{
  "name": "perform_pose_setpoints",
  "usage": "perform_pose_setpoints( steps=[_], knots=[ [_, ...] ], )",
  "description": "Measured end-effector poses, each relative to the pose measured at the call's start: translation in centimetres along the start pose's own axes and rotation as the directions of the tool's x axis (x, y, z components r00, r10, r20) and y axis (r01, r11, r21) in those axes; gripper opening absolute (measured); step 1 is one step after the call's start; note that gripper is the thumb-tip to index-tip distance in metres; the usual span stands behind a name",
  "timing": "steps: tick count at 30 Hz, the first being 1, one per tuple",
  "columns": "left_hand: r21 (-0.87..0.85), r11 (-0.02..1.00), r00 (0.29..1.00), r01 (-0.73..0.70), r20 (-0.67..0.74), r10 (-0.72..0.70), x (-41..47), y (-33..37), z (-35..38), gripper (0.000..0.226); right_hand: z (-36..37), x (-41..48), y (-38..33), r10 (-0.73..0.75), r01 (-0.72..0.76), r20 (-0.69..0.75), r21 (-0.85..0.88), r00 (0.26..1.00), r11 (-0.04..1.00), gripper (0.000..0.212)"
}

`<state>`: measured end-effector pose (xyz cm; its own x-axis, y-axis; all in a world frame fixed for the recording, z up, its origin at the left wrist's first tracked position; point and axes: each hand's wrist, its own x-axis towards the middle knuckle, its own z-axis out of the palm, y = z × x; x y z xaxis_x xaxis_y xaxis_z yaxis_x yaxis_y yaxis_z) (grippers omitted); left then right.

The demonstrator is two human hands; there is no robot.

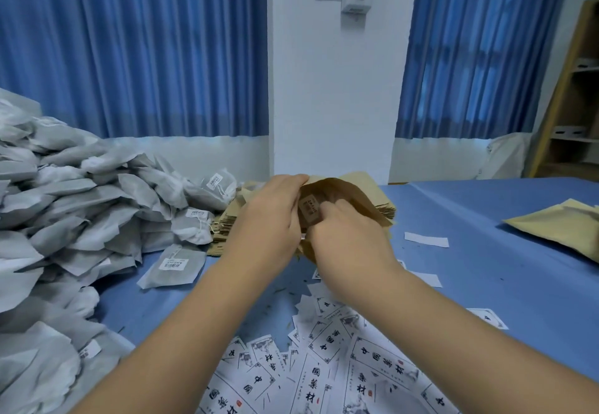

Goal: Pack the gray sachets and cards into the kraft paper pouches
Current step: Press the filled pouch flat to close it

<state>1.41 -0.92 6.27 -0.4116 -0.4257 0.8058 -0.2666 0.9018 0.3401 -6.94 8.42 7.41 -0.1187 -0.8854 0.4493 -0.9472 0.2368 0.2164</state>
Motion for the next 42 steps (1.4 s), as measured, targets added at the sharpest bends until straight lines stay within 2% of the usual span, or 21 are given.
perform_pose_setpoints(
  steps=[4,7,11,15,17,18,20,22,23,25,27,29,35,38,40,42],
  knots=[
    [-0.002,1.0,1.0,-0.012,-0.011,0.012,-0.1,0.2,0.0,0.042,0.0,1.5,-0.2,0.048,-0.05,0.189,0.003,0.981,0.999,0.029],
    [0.002,1.0,1.0,-0.023,0.007,0.023,-0.2,0.1,0.2,0.037,0.3,2.5,-0.1,-0.011,0.006,0.313,0.017,0.95,1.0,0.018],
    [-0.006,0.999,0.999,-0.038,0.008,0.038,-0.2,0.1,0.3,0.036,0.3,3.4,0.2,-0.076,0.052,0.365,0.075,0.928,0.996,0.012],
    [-0.015,1.0,1.0,-0.023,-0.016,0.022,0.0,-0.4,0.0,0.033,0.1,2.5,0.8,-0.105,0.091,0.231,0.071,0.967,0.993,0.013],
    [-0.02,1.0,1.0,-0.007,-0.022,0.006,0.1,-0.6,-0.2,0.033,0.0,1.1,1.2,-0.119,0.11,0.093,0.092,0.989,0.99,0.023],
    [-0.02,1.0,1.0,-0.002,-0.027,0.001,0.1,-0.6,-0.2,0.032,0.0,0.2,1.5,-0.124,0.126,-0.023,0.126,0.992,0.984,0.025],
    [-0.009,1.0,1.0,-0.002,-0.031,0.001,0.0,-0.6,-0.3,0.031,-0.1,-1.8,2.6,-0.077,0.152,-0.303,0.235,0.95,0.96,0.02],
    [0.011,1.0,1.0,-0.005,-0.011,0.005,-0.1,-0.4,-0.4,0.031,0.2,-3.9,4.4,0.054,0.152,-0.537,0.332,0.842,0.931,0.015],
    [0.022,1.0,1.0,-0.005,0.006,0.005,-0.2,-0.4,-0.5,0.032,0.6,-4.8,5.2,0.108,0.127,-0.566,0.36,0.817,0.924,0.018],
    [0.034,0.999,0.999,-0.003,0.041,0.002,-0.2,-0.3,-0.7,0.036,1.9,-5.8,6.4,0.135,0.074,-0.504,0.373,0.853,0.925,0.035],
    [0.037,0.999,0.997,-0.005,0.079,0.002,-0.1,-0.2,-0.8,0.04,3.4,-5.9,7.0,0.091,0.058,-0.426,0.324,0.9,0.944,0.054],
    [0.04,0.999,0.993,-0.017,0.116,0.012,-0.2,-0.2,-0.8,0.039,4.6,-5.4,7.1,0.05,0.064,-0.406,0.261,0.913,0.963,0.062],
    [0.099,0.987,0.974,-0.127,0.202,0.105,0.0,0.7,-1.9,0.035,6.0,-4.7,6.6,0.014,0.129,-0.478,0.267,0.878,0.955,0.049],
    [0.202,0.959,0.973,-0.197,0.162,0.166,-0.3,1.5,-3.1,0.038,5.6,-4.9,6.4,0.013,0.162,-0.542,0.272,0.84,0.948,0.031],
    [0.25,0.943,0.972,-0.22,0.134,0.191,-0.9,2.1,-4.1,0.042,5.4,-5.1,6.1,0.012,0.186,-0.608,0.263,0.794,0.947,0.011],
    [0.287,0.927,0.969,-0.244,0.105,0.223,-1.6,2.6,-5.0,0.044,4.9,-5.6,5.5,0.039,0.204,-0.648,0.296,0.761,0.933,0.023]
  ],
)
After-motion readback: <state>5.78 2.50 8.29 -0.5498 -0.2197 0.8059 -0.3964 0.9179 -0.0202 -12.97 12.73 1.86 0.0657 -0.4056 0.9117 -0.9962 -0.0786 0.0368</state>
